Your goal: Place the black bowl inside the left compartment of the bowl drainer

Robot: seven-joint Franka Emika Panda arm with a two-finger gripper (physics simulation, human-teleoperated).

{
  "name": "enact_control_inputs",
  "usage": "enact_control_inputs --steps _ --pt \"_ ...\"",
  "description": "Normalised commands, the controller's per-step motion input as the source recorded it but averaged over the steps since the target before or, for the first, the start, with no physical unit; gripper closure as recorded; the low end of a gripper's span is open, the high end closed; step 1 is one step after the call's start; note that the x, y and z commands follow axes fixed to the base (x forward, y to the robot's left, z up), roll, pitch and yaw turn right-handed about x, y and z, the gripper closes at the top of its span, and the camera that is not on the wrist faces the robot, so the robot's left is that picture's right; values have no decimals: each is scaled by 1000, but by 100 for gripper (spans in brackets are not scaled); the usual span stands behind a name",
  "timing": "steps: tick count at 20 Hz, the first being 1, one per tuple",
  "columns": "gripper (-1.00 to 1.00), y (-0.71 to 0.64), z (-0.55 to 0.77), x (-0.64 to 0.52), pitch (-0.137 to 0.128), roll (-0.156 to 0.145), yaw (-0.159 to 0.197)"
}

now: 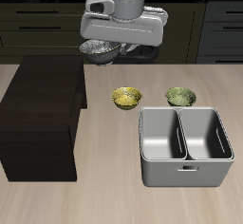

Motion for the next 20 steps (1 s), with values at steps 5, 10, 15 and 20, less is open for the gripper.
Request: enact_control_inputs --steps 5,10,15,20 --pt "100 802 68 130 0 32 7" --pt "100 810 18 65 -23 67 51" --pt "100 942 -83 121 11 122 36" --pt "100 419 -45 131 -10 58 1"
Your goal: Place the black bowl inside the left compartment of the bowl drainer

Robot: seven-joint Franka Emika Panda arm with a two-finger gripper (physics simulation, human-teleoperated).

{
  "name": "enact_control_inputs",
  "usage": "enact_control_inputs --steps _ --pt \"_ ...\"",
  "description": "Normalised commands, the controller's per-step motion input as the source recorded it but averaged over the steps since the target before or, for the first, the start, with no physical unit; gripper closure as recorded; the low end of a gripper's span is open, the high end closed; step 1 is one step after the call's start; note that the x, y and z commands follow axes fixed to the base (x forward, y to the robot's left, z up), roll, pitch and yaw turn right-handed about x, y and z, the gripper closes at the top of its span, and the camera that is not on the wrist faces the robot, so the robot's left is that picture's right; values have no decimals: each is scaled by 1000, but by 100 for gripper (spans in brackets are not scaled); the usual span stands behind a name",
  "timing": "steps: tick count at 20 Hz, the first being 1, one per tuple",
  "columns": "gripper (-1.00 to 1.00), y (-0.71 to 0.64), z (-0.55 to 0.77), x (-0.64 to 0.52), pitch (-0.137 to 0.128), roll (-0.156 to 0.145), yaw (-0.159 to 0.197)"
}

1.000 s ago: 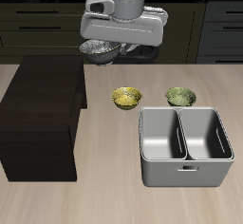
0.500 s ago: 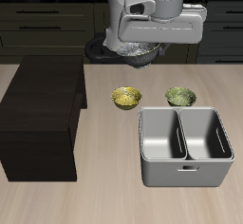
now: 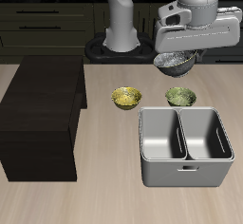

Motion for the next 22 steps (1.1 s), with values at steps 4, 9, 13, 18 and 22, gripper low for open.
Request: enact_control_inputs --steps 4,9,13,18,22 --pt "100 754 -187 380 -13 83 41" --pt "100 283 -155 366 23 1 -13" --pt "100 162 -91 193 8 -5 -15" --pt "100 123 -182 153 32 15 -28" --pt "100 56 -231 40 19 9 -6"
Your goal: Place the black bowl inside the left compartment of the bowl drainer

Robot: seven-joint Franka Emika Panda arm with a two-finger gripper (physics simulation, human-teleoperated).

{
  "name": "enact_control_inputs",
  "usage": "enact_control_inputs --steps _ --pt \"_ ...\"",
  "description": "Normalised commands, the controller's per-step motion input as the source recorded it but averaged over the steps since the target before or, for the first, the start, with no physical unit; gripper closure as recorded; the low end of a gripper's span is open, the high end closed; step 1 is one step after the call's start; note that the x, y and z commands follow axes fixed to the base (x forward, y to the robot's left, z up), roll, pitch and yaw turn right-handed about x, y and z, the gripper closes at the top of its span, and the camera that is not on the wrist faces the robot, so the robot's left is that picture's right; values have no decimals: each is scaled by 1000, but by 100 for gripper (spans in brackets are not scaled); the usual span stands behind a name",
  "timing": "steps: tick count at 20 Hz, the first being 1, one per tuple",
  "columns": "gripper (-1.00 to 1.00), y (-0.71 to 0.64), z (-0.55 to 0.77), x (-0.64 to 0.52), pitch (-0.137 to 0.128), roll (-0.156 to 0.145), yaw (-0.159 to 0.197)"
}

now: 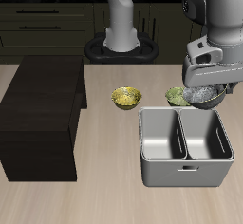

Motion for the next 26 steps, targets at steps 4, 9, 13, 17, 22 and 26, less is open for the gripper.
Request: enact_control_inputs --steps 4,9,13,17,22,26 --pt "100 17 -259 83 40 7 -34" --pt "100 27 -212 23 21 -4 -2" --pt "100 -12 -216 40 24 -6 6" --pt "100 29 -201 18 31 1 -6" --pt "100 89 -173 -25 27 18 -3" --pt "100 136 -171 -14 19 10 17"
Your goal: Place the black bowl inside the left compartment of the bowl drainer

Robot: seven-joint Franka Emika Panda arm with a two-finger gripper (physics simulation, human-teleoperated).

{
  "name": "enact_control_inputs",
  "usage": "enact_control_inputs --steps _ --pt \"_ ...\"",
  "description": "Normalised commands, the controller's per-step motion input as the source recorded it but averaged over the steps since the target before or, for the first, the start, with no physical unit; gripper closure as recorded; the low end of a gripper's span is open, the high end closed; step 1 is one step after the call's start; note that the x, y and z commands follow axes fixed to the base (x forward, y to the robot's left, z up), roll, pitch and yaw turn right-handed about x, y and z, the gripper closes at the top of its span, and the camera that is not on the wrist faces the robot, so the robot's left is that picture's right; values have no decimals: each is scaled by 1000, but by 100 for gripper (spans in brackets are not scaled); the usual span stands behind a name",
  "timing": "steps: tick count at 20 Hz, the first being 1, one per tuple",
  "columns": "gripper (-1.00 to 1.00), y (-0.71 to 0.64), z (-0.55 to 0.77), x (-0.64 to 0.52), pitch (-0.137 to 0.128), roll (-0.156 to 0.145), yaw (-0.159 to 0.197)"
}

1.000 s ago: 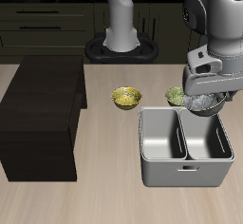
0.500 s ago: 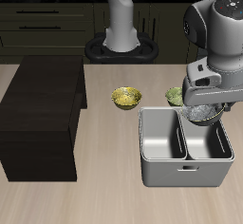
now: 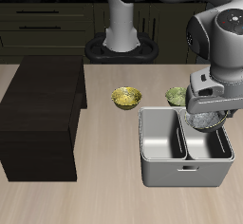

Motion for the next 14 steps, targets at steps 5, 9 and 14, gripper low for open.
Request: enact_control_inputs --steps 5,9,14 --pt "100 -8 -121 23 11 -8 10" --pt "-100 83 -178 -39 41 -15 17" --pt "-100 83 -99 -46 25 24 16"
